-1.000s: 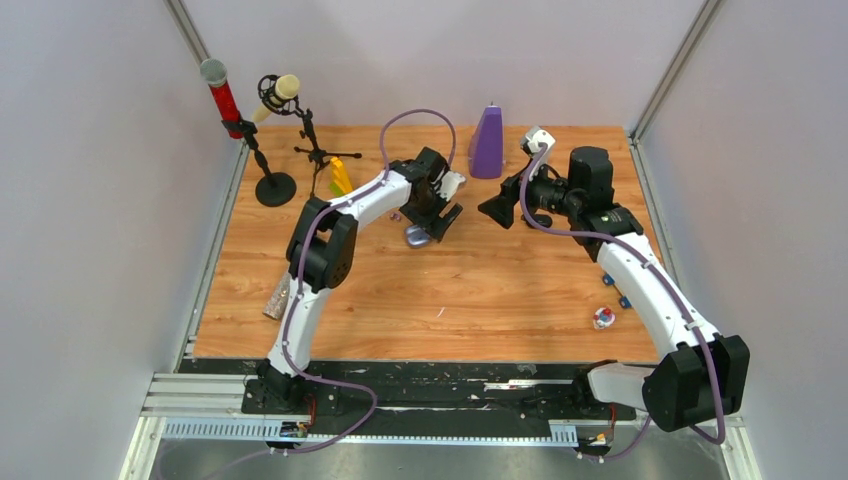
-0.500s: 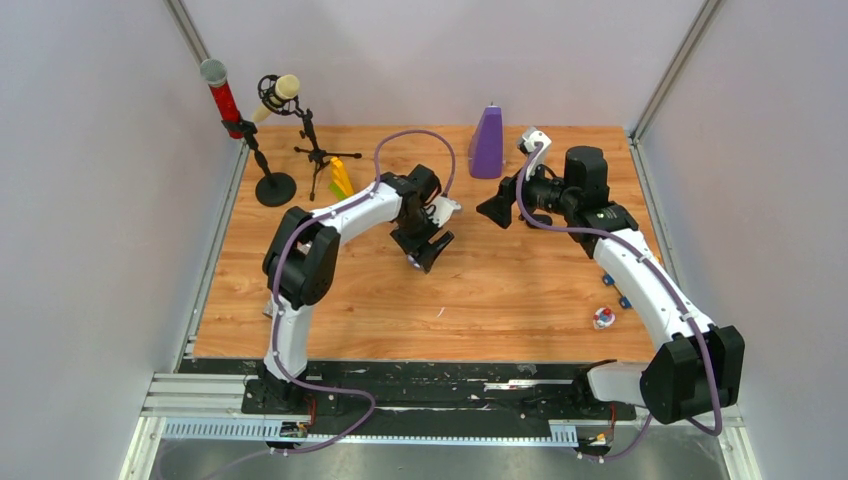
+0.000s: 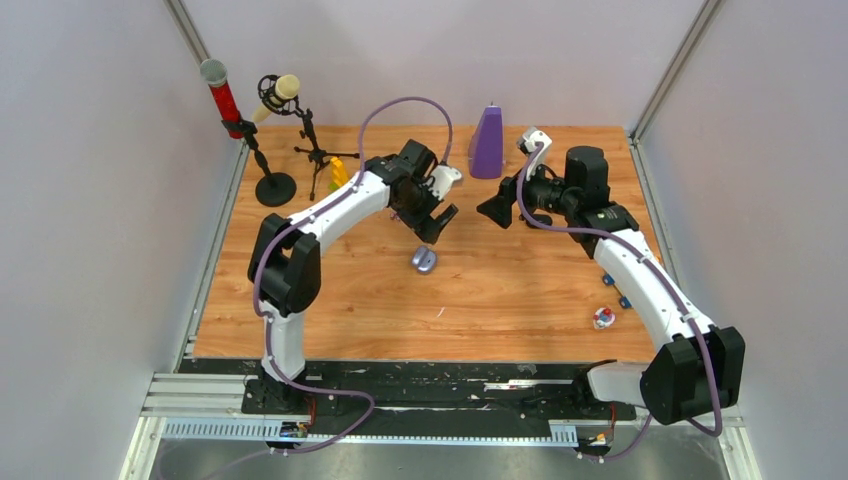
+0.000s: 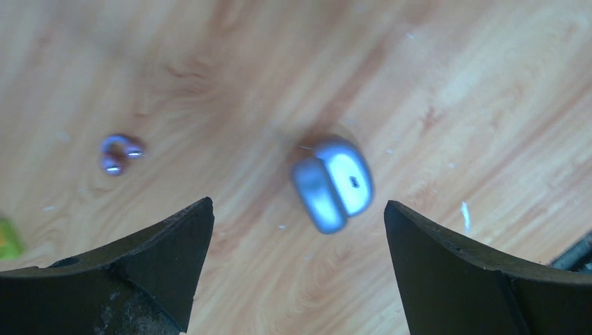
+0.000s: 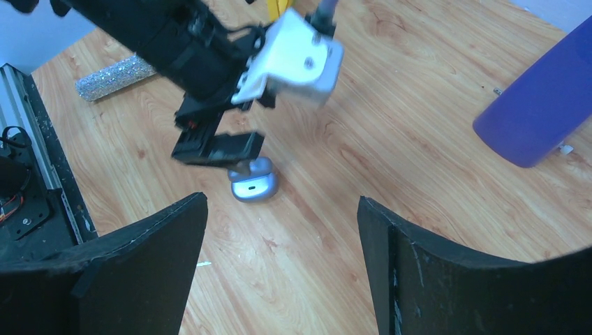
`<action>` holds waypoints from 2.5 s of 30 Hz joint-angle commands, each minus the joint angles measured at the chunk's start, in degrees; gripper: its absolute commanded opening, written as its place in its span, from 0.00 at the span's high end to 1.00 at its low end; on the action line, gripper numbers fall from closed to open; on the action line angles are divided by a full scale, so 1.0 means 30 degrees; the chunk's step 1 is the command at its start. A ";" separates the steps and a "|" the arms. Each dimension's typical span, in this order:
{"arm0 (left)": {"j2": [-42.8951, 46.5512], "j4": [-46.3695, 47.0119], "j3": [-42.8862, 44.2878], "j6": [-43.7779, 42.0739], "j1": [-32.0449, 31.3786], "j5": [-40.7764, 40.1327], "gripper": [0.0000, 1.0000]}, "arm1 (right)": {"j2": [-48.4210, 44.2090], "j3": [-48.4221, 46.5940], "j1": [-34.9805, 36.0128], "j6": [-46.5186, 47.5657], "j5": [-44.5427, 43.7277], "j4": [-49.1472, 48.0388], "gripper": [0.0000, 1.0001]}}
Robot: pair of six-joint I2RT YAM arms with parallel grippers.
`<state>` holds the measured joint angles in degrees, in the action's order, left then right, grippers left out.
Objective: Insert the wireless bluetooth earbuds into the charging case
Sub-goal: Move the charging case to the center of the board, then move the earbud to the center of the board.
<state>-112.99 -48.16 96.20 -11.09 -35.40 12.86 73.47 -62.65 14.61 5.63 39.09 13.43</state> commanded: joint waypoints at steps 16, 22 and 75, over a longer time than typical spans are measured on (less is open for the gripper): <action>-0.3090 0.3721 0.2226 -0.1578 0.3445 -0.8609 0.00 | -0.0994 -0.0005 -0.0094 0.0105 0.0618 -0.0643 0.19; -0.3690 0.3576 0.2207 -0.2221 0.3449 -0.8832 0.00 | -0.0967 0.0003 -0.0108 0.0116 0.0679 -0.0639 0.19; -0.7281 0.1962 0.8557 0.0189 0.1144 -0.4205 0.01 | 0.5758 -0.2436 -0.1721 -0.3116 0.4209 0.1192 0.32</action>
<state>-137.45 -40.62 118.80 -13.10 -33.52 -0.69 91.35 -70.17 10.15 -2.59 48.53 17.30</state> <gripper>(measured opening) 0.990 0.683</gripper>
